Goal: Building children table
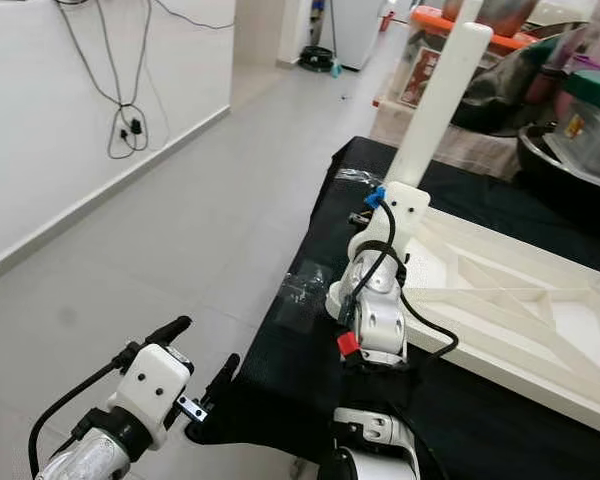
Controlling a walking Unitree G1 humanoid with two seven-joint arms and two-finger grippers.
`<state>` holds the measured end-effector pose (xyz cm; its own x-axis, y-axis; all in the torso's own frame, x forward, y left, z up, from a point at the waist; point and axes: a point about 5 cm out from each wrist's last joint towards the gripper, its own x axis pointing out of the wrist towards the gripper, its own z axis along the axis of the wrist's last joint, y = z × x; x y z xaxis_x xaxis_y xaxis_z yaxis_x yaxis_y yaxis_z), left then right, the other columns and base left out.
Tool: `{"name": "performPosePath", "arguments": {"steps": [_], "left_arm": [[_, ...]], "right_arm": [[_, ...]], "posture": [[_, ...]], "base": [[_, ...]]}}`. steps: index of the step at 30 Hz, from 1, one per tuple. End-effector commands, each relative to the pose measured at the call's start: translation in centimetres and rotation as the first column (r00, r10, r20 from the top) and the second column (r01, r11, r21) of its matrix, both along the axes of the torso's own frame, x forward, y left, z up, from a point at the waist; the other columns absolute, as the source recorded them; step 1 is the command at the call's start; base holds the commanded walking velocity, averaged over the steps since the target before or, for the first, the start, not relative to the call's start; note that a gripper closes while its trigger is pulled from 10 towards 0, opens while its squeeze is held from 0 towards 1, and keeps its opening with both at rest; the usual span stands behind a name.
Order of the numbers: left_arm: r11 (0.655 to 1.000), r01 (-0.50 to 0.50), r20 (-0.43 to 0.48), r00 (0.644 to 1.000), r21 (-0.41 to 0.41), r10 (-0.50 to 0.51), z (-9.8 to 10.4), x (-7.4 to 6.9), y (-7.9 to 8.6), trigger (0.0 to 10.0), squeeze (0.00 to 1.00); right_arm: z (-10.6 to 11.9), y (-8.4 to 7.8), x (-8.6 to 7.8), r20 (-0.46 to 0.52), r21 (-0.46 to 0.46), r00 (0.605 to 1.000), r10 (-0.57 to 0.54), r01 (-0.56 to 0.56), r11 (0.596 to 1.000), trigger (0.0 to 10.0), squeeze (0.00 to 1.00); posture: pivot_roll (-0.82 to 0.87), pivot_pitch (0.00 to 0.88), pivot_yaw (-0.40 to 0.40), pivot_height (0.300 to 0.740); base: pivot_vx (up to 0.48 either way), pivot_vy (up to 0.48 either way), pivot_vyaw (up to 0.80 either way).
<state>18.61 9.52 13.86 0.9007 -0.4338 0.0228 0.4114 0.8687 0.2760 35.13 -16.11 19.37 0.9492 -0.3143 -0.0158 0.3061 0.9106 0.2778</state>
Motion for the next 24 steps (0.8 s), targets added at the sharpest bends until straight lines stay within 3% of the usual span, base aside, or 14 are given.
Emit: {"name": "performPosePath", "arguments": {"steps": [1, 2, 5, 9, 11, 13, 15, 16, 18, 19, 20, 22, 23, 24], "left_arm": [[1.000, 0.006, -0.024, 1.000, -0.001, -0.006, -0.4, -0.1, -0.2, 10.0, 0.00], [1.000, 0.006, -0.025, 1.000, -0.002, -0.006, -0.4, -0.1, -0.2, 10.0, 0.00], [1.000, 0.006, -0.026, 1.000, -0.003, -0.006, -0.4, -0.1, -0.2, 10.0, 0.00], [1.000, 0.008, -0.029, 1.000, -0.004, -0.008, -0.5, -0.1, -0.2, 10.0, 0.00], [1.000, 0.008, -0.029, 1.000, -0.004, -0.008, -0.5, -0.1, -0.2, 10.0, 0.00], [1.000, 0.009, -0.029, 1.000, -0.005, -0.009, -0.5, -0.1, -0.2, 10.0, 0.00], [1.000, 0.009, -0.029, 1.000, -0.005, -0.009, -0.5, -0.1, -0.2, 10.0, 0.00], [1.000, 0.006, -0.028, 1.000, -0.006, -0.007, -0.5, -0.1, -0.2, 10.0, 0.00], [1.000, 0.006, -0.028, 1.000, -0.006, -0.007, -0.5, -0.1, -0.2, 10.0, 0.00], [1.000, 0.006, -0.027, 1.000, -0.005, -0.006, -0.5, -0.1, -0.1, 10.0, 0.00], [1.000, 0.006, -0.027, 1.000, -0.005, -0.006, -0.5, -0.1, -0.1, 10.0, 0.00], [1.000, 0.015, -0.020, 1.000, 0.010, -0.015, -0.4, 0.0, -0.1, 10.0, 0.00], [1.000, 0.015, -0.020, 1.000, 0.010, -0.015, -0.4, 0.0, -0.1, 10.0, 0.00], [1.000, 0.021, -0.015, 1.000, 0.019, -0.021, -0.4, 0.0, -0.2, 10.0, 0.00]], "right_arm": [[0.7, -0.1, 0.5, 0.064, 0.024, 0.997, 0.044, -0.046, 0.999, 10.0, 1.00], [1.8, -0.5, 1.0, 0.138, 0.022, 0.985, 0.107, -0.111, 0.994, 10.0, 0.00], [2.5, -0.8, 1.3, 0.184, 0.020, 0.972, 0.146, -0.152, 0.988, 10.0, 0.00], [3.4, -1.5, 2.0, 0.266, 0.017, 0.873, 0.409, -0.429, 0.903, 10.0, 0.00], [3.4, -1.5, 2.0, 0.266, 0.017, 0.873, 0.409, -0.429, 0.903, 10.0, 0.00], [3.5, -1.3, 1.6, 0.268, 0.009, 0.725, 0.635, -0.661, 0.750, 10.0, 0.00], [3.5, -1.3, 1.6, 0.268, 0.009, 0.725, 0.635, -0.661, 0.750, 10.0, 0.00], [3.4, -0.9, 1.3, 0.246, -0.012, 0.638, 0.730, -0.751, 0.660, 10.0, 0.00], [3.4, -0.9, 1.3, 0.246, -0.012, 0.638, 0.730, -0.751, 0.660, 10.0, 0.00], [3.6, 0.2, 0.5, 0.235, -0.043, 0.466, 0.853, -0.872, 0.488, 10.0, 0.00], [3.6, 0.2, 0.5, 0.235, -0.043, 0.466, 0.853, -0.872, 0.488, 10.0, 0.00], [3.8, 2.1, -1.6, 0.184, -0.112, 0.098, 0.978, -0.986, 0.120, 10.0, 0.00], [3.8, 2.1, -1.6, 0.184, -0.112, 0.098, 0.978, -0.986, 0.120, 10.0, 0.00], [3.6, 2.5, -2.2, 0.163, -0.126, -0.009, 0.987, -0.992, 0.012, 10.0, 0.00]], "posture": [[0.12, 0.065, -0.155, 0.740], [0.11, 0.061, -0.155, 0.740], [0.11, 0.061, -0.155, 0.740], [0.12, 0.050, -0.154, 0.740], [0.12, 0.050, -0.154, 0.740], [0.12, 0.052, -0.156, 0.740], [0.12, 0.052, -0.156, 0.740], [0.12, 0.057, -0.155, 0.740], [0.12, 0.057, -0.155, 0.740], [0.11, 0.059, -0.152, 0.740], [0.11, 0.059, -0.152, 0.740], [0.13, 0.058, -0.151, 0.740], [0.13, 0.058, -0.151, 0.740], [0.13, 0.058, -0.151, 0.740]], "base": [[0.000, 0.000, 0.00], [0.000, 0.000, 0.00], [0.000, 0.000, 0.00], [0.000, 0.000, 0.00], [0.000, 0.000, 0.00], [0.000, 0.000, 0.00], [0.000, 0.000, 0.00], [0.000, 0.000, 0.00], [0.000, 0.000, 0.00], [0.000, 0.000, 0.00], [0.000, 0.000, 0.00], [0.000, 0.000, 0.00], [0.000, 0.000, 0.00], [0.000, 0.000, 0.00]]}}
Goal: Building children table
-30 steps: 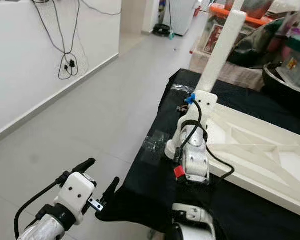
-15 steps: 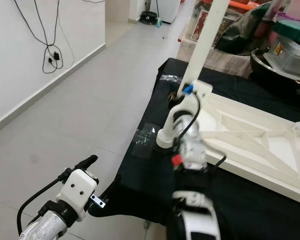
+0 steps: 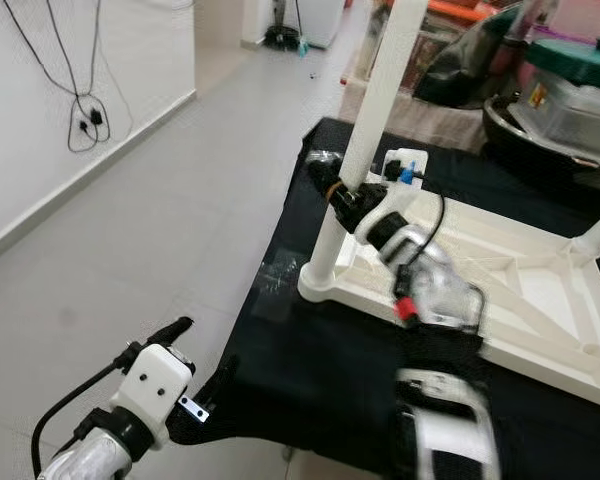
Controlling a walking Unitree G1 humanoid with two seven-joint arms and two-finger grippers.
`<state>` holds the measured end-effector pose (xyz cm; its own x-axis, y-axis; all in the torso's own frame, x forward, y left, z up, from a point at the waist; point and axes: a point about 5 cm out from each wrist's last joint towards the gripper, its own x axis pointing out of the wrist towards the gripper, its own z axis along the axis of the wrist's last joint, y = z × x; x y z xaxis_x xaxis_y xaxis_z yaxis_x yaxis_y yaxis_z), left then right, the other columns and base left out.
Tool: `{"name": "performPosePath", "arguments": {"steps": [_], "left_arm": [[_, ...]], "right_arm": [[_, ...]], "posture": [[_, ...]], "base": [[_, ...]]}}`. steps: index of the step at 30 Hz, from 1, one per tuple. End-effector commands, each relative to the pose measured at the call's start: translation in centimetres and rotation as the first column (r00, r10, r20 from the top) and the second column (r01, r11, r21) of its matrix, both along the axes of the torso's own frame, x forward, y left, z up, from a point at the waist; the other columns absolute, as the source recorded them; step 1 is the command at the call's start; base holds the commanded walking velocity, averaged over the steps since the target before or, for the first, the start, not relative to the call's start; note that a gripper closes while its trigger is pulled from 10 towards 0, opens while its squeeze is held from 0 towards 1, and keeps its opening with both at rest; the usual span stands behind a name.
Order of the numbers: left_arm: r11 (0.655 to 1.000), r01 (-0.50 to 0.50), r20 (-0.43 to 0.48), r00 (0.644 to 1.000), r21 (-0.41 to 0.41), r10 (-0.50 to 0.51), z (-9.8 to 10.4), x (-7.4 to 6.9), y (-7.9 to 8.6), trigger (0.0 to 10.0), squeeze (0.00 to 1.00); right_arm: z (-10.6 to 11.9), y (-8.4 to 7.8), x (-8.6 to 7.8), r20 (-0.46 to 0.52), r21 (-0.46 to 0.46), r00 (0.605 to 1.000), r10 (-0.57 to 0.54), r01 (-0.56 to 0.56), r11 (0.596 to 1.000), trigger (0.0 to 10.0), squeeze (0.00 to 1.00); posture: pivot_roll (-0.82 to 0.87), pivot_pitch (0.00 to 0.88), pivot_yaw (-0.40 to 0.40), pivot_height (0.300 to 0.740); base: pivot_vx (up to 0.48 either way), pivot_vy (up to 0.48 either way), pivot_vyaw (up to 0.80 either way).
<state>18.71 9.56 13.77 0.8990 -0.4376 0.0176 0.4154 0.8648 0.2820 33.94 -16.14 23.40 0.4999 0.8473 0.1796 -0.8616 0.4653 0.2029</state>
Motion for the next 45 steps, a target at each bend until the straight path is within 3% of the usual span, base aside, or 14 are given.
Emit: {"name": "performPosePath", "arguments": {"steps": [1, 6, 7, 9, 21, 22, 26, 28, 31, 35, 39, 40, 44, 45], "left_arm": [[1.000, 0.017, -0.013, 1.000, 0.012, -0.017, -0.3, -0.1, -0.2, 10.0, 0.00], [1.000, 0.005, -0.021, 1.000, 0.000, -0.005, -0.3, -0.1, 0.0, 10.0, 0.00], [1.000, 0.003, -0.023, 1.000, -0.003, -0.003, -0.4, 0.0, 0.0, 10.0, 0.00], [1.000, 0.003, -0.023, 1.000, -0.004, -0.003, -0.4, 0.0, 0.0, 10.0, 0.00], [1.000, 0.005, -0.025, 1.000, -0.005, -0.005, -0.4, 0.1, 0.0, 10.0, 0.00], [1.000, 0.006, -0.026, 1.000, -0.005, -0.006, -0.4, 0.1, 0.0, 10.0, 0.00], [1.000, 0.009, -0.028, 1.000, -0.006, -0.009, -0.4, 0.1, 0.1, 10.0, 0.00], [1.000, 0.010, -0.028, 1.000, -0.007, -0.010, -0.4, 0.1, 0.1, 10.0, 0.00], [1.000, 0.010, -0.028, 1.000, -0.006, -0.010, -0.4, 0.1, 0.0, 10.0, 0.00], [1.000, 0.010, -0.028, 1.000, -0.005, -0.010, -0.4, 0.1, 0.0, 10.0, 0.00], [1.000, 0.009, -0.027, 1.000, -0.005, -0.009, -0.4, 0.1, 0.0, 10.0, 0.00], [1.000, 0.009, -0.028, 1.000, -0.007, -0.009, -0.4, 0.1, 0.0, 10.0, 0.00], [1.000, 0.009, -0.029, 1.000, -0.009, -0.009, -0.5, 0.1, 0.0, 10.0, 0.00], [1.000, 0.009, -0.029, 1.000, -0.009, -0.009, -0.5, 0.1, 0.0, 10.0, 0.00]], "right_arm": [[-0.4, 2.5, -1.0, -0.004, 0.001, 0.976, 0.217, -0.217, 0.976, 10.0, 0.00], [-0.1, 3.4, -1.0, 0.020, -0.016, 0.941, 0.338, -0.337, 0.941, 10.0, 0.00], [-0.2, 3.5, -0.6, 0.034, -0.036, 0.947, 0.318, -0.317, 0.948, 1.1, 0.00], [-0.5, 3.5, 0.1, 0.050, -0.076, 0.962, 0.269, -0.265, 0.961, 0.0, 0.00], [-2.0, 0.9, 2.1, 0.035, -0.171, 0.981, -0.193, 0.196, 0.966, 0.0, 0.00], [-2.1, -0.1, 2.8, 0.016, -0.180, 0.925, -0.379, 0.375, 0.909, 0.0, 0.00], [-3.2, -5.6, 3.2, -0.020, -0.259, 0.353, -0.935, 0.902, 0.346, 0.0, 0.00], [-3.6, -6.8, 2.1, -0.048, -0.264, 0.168, -0.985, 0.949, 0.175, 0.0, 0.00], [-4.0, -7.0, 0.9, -0.087, -0.268, 0.016, -0.996, 0.963, 0.039, 0.0, 0.00], [-4.4, -6.2, 0.0, -0.123, -0.267, -0.062, -0.990, 0.963, -0.027, 0.0, 0.00], [-4.5, -4.8, 0.1, -0.144, -0.276, -0.032, -0.989, 0.961, 0.010, 0.0, 0.00], [-4.1, -3.8, 0.5, -0.157, -0.246, 0.004, -0.988, 0.968, 0.043, 10.0, 0.00], [-3.3, -3.2, 0.8, -0.178, -0.163, 0.054, -0.982, 0.983, 0.084, 10.0, 0.06], [-3.1, -3.1, 0.8, -0.182, -0.148, 0.058, -0.982, 0.985, 0.086, 10.0, 1.00]], "posture": [[0.13, 0.058, -0.151, 0.740], [0.12, 0.060, -0.144, 0.740], [0.13, 0.060, -0.147, 0.740], [0.13, 0.060, -0.147, 0.740], [0.12, 0.060, -0.143, 0.740], [0.11, 0.059, -0.142, 0.740], [0.10, 0.063, -0.136, 0.740], [0.11, 0.062, -0.138, 0.740], [0.11, 0.063, -0.139, 0.740], [0.11, 0.063, -0.142, 0.740], [0.11, 0.063, -0.144, 0.740], [0.11, 0.060, -0.143, 0.740], [0.11, 0.059, -0.144, 0.740], [0.11, 0.059, -0.144, 0.740]], "base": [[0.000, 0.000, 0.00], [0.000, 0.000, 0.00], [0.000, 0.000, 0.00], [0.000, 0.000, 0.00], [0.000, 0.000, 0.00], [0.000, 0.000, 0.00], [0.000, 0.000, 0.00], [0.000, 0.000, 0.00], [0.000, 0.000, 0.00], [0.000, 0.000, 0.00], [0.000, 0.000, 0.00], [0.000, 0.000, 0.00], [0.000, 0.000, 0.00], [0.000, 0.000, 0.00]]}}
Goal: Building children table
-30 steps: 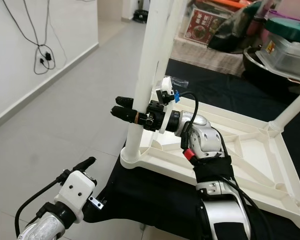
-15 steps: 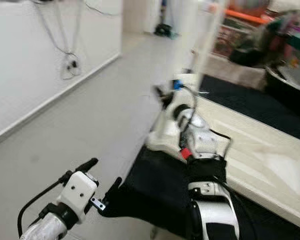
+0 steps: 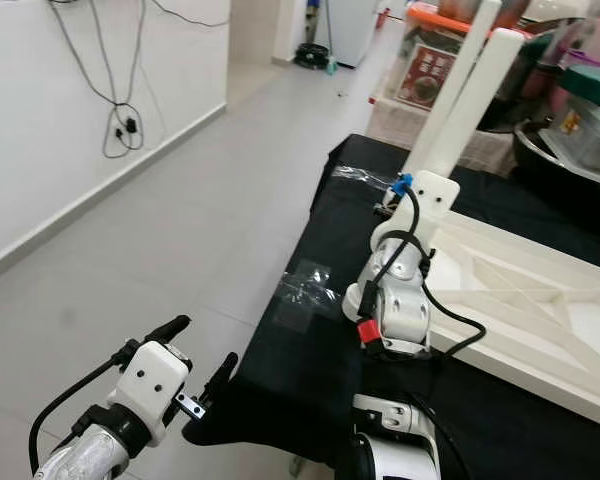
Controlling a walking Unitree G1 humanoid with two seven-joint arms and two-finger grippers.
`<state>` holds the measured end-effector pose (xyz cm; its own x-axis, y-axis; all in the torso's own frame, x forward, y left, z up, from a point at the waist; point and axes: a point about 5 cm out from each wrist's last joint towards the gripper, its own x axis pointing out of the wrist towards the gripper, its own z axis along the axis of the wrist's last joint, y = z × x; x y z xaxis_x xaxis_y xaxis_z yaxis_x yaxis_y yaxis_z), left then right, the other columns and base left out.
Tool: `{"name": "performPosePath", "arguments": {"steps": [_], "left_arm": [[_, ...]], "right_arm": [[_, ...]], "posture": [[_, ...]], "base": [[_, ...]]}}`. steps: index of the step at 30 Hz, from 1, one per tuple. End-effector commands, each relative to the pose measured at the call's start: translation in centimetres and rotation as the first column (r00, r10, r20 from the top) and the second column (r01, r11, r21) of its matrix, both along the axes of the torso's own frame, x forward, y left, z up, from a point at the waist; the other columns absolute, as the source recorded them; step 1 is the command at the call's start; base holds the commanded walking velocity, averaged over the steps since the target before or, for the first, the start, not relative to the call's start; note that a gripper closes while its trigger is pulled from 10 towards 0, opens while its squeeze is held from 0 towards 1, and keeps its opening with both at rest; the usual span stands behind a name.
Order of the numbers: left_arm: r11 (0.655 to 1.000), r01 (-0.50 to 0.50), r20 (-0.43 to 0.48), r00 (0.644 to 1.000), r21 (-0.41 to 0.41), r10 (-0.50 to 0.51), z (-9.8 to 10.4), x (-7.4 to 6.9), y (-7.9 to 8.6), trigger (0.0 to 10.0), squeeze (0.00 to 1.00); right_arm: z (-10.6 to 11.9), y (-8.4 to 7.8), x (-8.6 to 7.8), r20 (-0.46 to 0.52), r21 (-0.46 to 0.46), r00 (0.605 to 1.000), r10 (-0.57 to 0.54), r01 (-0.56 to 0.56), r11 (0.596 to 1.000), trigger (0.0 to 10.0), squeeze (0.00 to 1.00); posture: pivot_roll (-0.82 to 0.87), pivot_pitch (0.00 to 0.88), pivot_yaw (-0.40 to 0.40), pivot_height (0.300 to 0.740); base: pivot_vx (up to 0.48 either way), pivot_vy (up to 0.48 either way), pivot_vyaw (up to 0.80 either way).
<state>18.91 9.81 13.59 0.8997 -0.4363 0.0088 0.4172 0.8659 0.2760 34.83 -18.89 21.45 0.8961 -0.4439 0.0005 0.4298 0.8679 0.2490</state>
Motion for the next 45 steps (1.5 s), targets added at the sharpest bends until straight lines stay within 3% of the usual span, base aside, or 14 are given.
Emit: {"name": "performPosePath", "arguments": {"steps": [1, 2, 4, 5, 9, 12, 17, 27, 31, 38, 39, 41, 42, 45], "left_arm": [[1.000, 0.010, -0.019, 1.000, -0.007, -0.010, -0.3, -0.1, -0.3, 10.0, 0.00], [1.000, 0.011, -0.019, 1.000, -0.007, -0.011, -0.3, -0.1, -0.3, 10.0, 0.00], [1.000, 0.011, -0.020, 1.000, -0.007, -0.012, -0.4, -0.2, -0.3, 10.0, 0.00], [1.000, 0.012, -0.020, 1.000, -0.007, -0.012, -0.4, -0.2, -0.3, 10.0, 0.00], [1.000, 0.013, -0.021, 1.000, -0.007, -0.013, -0.4, -0.2, -0.3, 10.0, 0.00], [1.000, 0.014, -0.022, 1.000, -0.007, -0.014, -0.4, -0.2, -0.3, 10.0, 0.00], [1.000, 0.013, -0.019, 1.000, -0.006, -0.013, -0.4, -0.1, -0.3, 10.0, 0.00], [1.000, 0.013, -0.018, 1.000, -0.005, -0.013, -0.4, 0.1, -0.3, 10.0, 0.00], [1.000, 0.013, -0.018, 1.000, -0.006, -0.013, -0.4, 0.3, -0.3, 10.0, 0.00], [1.000, 0.013, -0.015, 1.000, -0.002, -0.013, -0.5, 0.4, -0.3, 10.0, 0.00], [1.000, 0.013, -0.015, 1.000, -0.003, -0.013, -0.5, 0.4, -0.3, 10.0, 0.00], [1.000, 0.014, -0.016, 1.000, -0.003, -0.014, -0.5, 0.5, -0.3, 10.0, 0.00], [1.000, 0.015, -0.016, 1.000, -0.005, -0.015, -0.5, 0.6, -0.3, 10.0, 0.00], [1.000, 0.017, -0.013, 1.000, -0.003, -0.017, -0.6, 0.7, -0.4, 10.0, 0.00]], "right_arm": [[-0.9, -0.6, 0.1, -0.010, 0.032, 1.000, -0.022, 0.022, 0.999, 10.0, 1.00], [-0.5, -1.1, 0.2, 0.002, 0.023, 0.999, -0.037, 0.037, 0.999, 10.0, 0.63], [-0.2, -1.3, 0.3, 0.009, 0.018, 0.999, -0.049, 0.049, 0.999, 10.0, 0.63], [0.3, -1.7, 0.4, 0.029, -0.005, 0.998, -0.055, 0.055, 0.998, 10.0, 0.00], [1.2, -2.1, 0.6, 0.084, -0.062, 0.996, -0.038, 0.043, 0.997, 10.0, 0.00], [1.7, -1.8, 1.2, 0.114, -0.134, 0.990, 0.077, -0.061, 0.989, 10.0, 0.00], [-1.1, -2.1, 0.2, -0.037, -0.260, 0.999, 0.024, -0.033, 0.965, 10.0, 0.00], [-4.5, -2.7, -2.5, -0.208, -0.244, 0.971, -0.118, 0.066, 0.968, 10.0, 0.00], [-3.7, -0.4, -2.9, -0.109, -0.123, 0.994, 0.014, -0.028, 0.992, 10.0, 0.00], [-1.9, 0.7, -3.0, -0.038, -0.145, 0.999, 0.032, -0.038, 0.989, 10.0, 0.00], [-2.0, 0.9, -3.0, -0.043, -0.140, 0.998, 0.049, -0.055, 0.989, 8.3, 0.00], [-2.1, 1.0, -3.1, -0.052, -0.131, 0.997, 0.060, -0.066, 0.989, 8.3, 0.00], [-2.3, 1.2, -3.1, -0.057, -0.123, 0.996, 0.074, -0.080, 0.989, 0.0, 0.00], [-2.8, 1.5, -3.1, -0.078, -0.111, 0.993, 0.086, -0.095, 0.989, 0.0, 0.00]], "posture": [[0.11, 0.054, -0.146, 0.740], [0.11, 0.050, -0.147, 0.740], [0.11, 0.050, -0.147, 0.740], [0.11, 0.045, -0.144, 0.740], [0.11, 0.043, -0.145, 0.740], [0.11, 0.043, -0.145, 0.740], [0.11, 0.048, -0.144, 0.740], [0.10, 0.053, -0.137, 0.740], [0.09, 0.051, -0.135, 0.740], [0.09, 0.047, -0.131, 0.740], [0.08, 0.046, -0.130, 0.740], [0.08, 0.045, -0.129, 0.740], [0.08, 0.041, -0.132, 0.740], [0.08, 0.036, -0.131, 0.740]], "base": [[0.000, 0.000, 0.00], [0.000, 0.000, 0.00], [0.000, 0.000, 0.00], [0.000, 0.000, 0.00], [0.000, 0.000, 0.00], [0.000, 0.000, 0.00], [0.000, 0.000, 0.00], [0.000, 0.000, 0.00], [0.000, 0.000, 0.00], [0.000, 0.000, 0.00], [0.000, 0.000, 0.00], [0.000, 0.000, 0.00], [0.000, 0.000, 0.00], [0.000, 0.000, 0.00]]}}
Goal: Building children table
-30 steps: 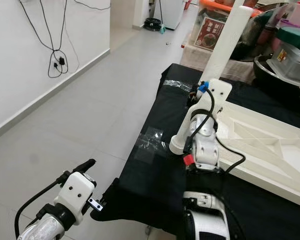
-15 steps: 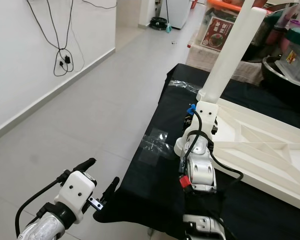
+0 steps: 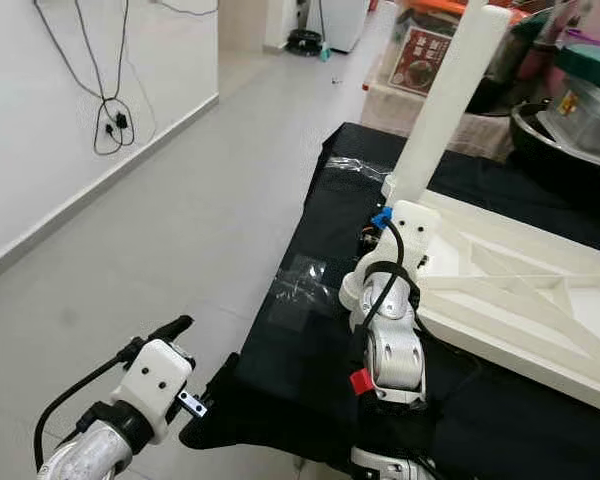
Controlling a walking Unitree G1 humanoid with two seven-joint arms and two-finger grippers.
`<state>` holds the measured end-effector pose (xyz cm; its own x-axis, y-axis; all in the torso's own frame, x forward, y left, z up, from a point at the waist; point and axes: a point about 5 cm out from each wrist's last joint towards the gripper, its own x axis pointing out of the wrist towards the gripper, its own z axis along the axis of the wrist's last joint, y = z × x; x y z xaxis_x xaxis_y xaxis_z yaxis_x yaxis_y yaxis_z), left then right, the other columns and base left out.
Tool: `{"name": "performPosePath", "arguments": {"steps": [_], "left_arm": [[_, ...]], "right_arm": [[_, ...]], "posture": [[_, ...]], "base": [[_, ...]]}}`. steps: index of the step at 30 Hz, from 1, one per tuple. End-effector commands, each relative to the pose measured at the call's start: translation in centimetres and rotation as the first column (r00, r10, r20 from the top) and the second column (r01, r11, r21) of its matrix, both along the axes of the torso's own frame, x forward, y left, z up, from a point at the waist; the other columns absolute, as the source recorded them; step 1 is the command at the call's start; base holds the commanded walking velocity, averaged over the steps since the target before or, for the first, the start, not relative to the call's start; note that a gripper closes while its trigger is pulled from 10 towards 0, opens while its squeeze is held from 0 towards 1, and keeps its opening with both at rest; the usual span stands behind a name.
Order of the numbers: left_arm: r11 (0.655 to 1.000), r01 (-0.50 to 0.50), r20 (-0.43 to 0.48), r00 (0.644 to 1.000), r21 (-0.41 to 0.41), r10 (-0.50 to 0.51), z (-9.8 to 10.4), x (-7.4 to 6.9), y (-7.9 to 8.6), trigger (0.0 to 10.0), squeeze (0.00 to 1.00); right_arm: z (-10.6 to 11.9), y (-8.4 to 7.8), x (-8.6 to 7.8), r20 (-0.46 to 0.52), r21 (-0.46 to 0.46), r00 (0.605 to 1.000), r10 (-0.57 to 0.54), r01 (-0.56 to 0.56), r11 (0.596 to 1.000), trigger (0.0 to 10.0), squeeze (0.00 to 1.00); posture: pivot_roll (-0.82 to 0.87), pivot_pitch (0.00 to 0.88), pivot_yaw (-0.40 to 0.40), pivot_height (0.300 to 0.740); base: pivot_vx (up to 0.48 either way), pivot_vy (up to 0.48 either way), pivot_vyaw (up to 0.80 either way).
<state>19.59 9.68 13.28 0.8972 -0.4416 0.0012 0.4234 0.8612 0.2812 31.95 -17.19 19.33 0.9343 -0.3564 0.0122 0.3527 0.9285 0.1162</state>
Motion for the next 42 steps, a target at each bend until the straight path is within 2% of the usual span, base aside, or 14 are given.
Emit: {"name": "performPosePath", "arguments": {"steps": [1, 8, 12, 15, 18, 22, 25, 26, 31, 32, 33, 36, 39, 42], "left_arm": [[1.000, 0.011, -0.009, 1.000, -0.011, -0.011, -0.3, 0.0, -0.3, 10.0, 0.00], [1.000, 0.012, -0.007, 1.000, -0.007, -0.012, -0.4, 0.2, -0.2, 10.0, 0.00], [1.000, 0.020, -0.008, 1.000, -0.001, -0.020, -0.5, 0.5, -0.2, 10.0, 0.00], [1.000, 0.025, -0.010, 1.000, 0.001, -0.025, -0.7, 0.7, -0.2, 10.0, 0.00], [1.000, 0.029, -0.014, 0.999, 0.001, -0.029, -0.8, 0.8, 0.0, 10.0, 0.00], [0.999, 0.033, -0.018, 0.999, -0.001, -0.033, -0.9, 0.8, 0.0, 10.0, 0.00], [0.999, 0.034, -0.017, 0.999, 0.004, -0.034, -0.9, 0.9, 0.1, 10.0, 0.00], [0.999, 0.034, -0.017, 0.999, 0.004, -0.034, -0.9, 0.9, 0.1, 10.0, 0.00], [0.999, 0.038, -0.015, 0.999, 0.004, -0.038, -0.9, 0.9, 0.1, 10.0, 0.00], [0.999, 0.041, -0.015, 0.999, 0.003, -0.041, -1.0, 0.9, 0.0, 10.0, 0.00], [0.999, 0.041, -0.015, 0.999, 0.003, -0.041, -1.0, 0.9, 0.0, 10.0, 0.00], [0.999, 0.044, -0.015, 0.999, 0.001, -0.044, -1.0, 0.9, 0.0, 10.0, 0.00], [0.999, 0.044, -0.014, 0.999, 0.000, -0.044, -1.0, 0.9, 0.0, 10.0, 0.00], [0.999, 0.044, -0.014, 0.999, -0.001, -0.044, -1.1, 0.9, 0.0, 10.0, 0.00]], "right_arm": [[-0.6, -0.2, -0.2, -0.030, 0.012, 1.000, -0.006, 0.006, 1.000, 0.0, 0.00], [-1.1, 0.5, -0.4, -0.050, 0.037, 0.997, 0.057, -0.055, 0.998, 0.0, 0.00], [-0.9, 0.5, -0.4, -0.016, 0.114, 0.976, 0.219, -0.216, 0.970, 0.0, 0.00], [-0.5, -1.3, -0.2, 0.008, 0.149, 0.939, 0.343, -0.341, 0.928, 0.0, 0.00], [-0.5, -5.9, -0.4, -0.012, 0.185, 0.900, 0.435, -0.426, 0.886, 0.0, 0.00], [-0.9, -7.1, -1.4, -0.055, 0.154, 0.839, 0.541, -0.528, 0.835, 0.0, 0.00], [-2.2, -7.0, -4.0, -0.169, 0.160, 0.674, 0.719, -0.701, 0.695, 0.0, 0.00], [-2.2, -7.0, -4.0, -0.169, 0.160, 0.674, 0.719, -0.701, 0.695, 0.0, 0.00], [-3.0, -7.9, -6.2, -0.231, 0.184, 0.563, 0.794, -0.776, 0.604, 0.0, 0.00], [-3.4, -8.8, -7.3, -0.265, 0.203, 0.506, 0.821, -0.803, 0.561, 0.0, 0.00], [-3.4, -8.8, -7.3, -0.265, 0.203, 0.506, 0.821, -0.803, 0.561, 0.0, 0.00], [-3.8, -10.4, -8.9, -0.337, 0.245, 0.404, 0.850, -0.834, 0.494, 0.0, 0.00], [-3.4, -11.7, -9.4, -0.355, 0.263, 0.369, 0.859, -0.842, 0.470, 0.0, 0.00], [-2.9, -13.5, -9.5, -0.373, 0.260, 0.383, 0.845, -0.831, 0.491, 0.0, 0.00]], "posture": [[0.08, 0.036, -0.131, 0.740], [0.07, 0.031, -0.118, 0.740], [0.06, 0.027, -0.104, 0.740], [0.05, 0.025, -0.093, 0.740], [0.05, 0.024, -0.085, 0.740], [0.05, 0.027, -0.080, 0.740], [0.05, 0.029, -0.077, 0.740], [0.05, 0.029, -0.077, 0.740], [0.05, 0.026, -0.074, 0.740], [0.05, 0.026, -0.074, 0.740], [0.05, 0.026, -0.074, 0.740], [0.05, 0.021, -0.076, 0.740], [0.05, 0.023, -0.076, 0.740], [0.04, 0.023, -0.077, 0.740]], "base": [[0.000, 0.000, 0.00], [0.000, 0.000, 0.00], [0.000, 0.000, 0.00], [0.000, 0.000, 0.00], [0.000, 0.000, 0.00], [0.000, 0.000, 0.00], [0.000, 0.000, 0.00], [0.000, 0.000, 0.00], [0.000, 0.000, 0.00], [0.000, 0.000, 0.00], [0.000, 0.000, 0.00], [0.000, 0.000, 0.00], [0.000, 0.000, 0.00], [0.000, 0.000, 0.00]]}}
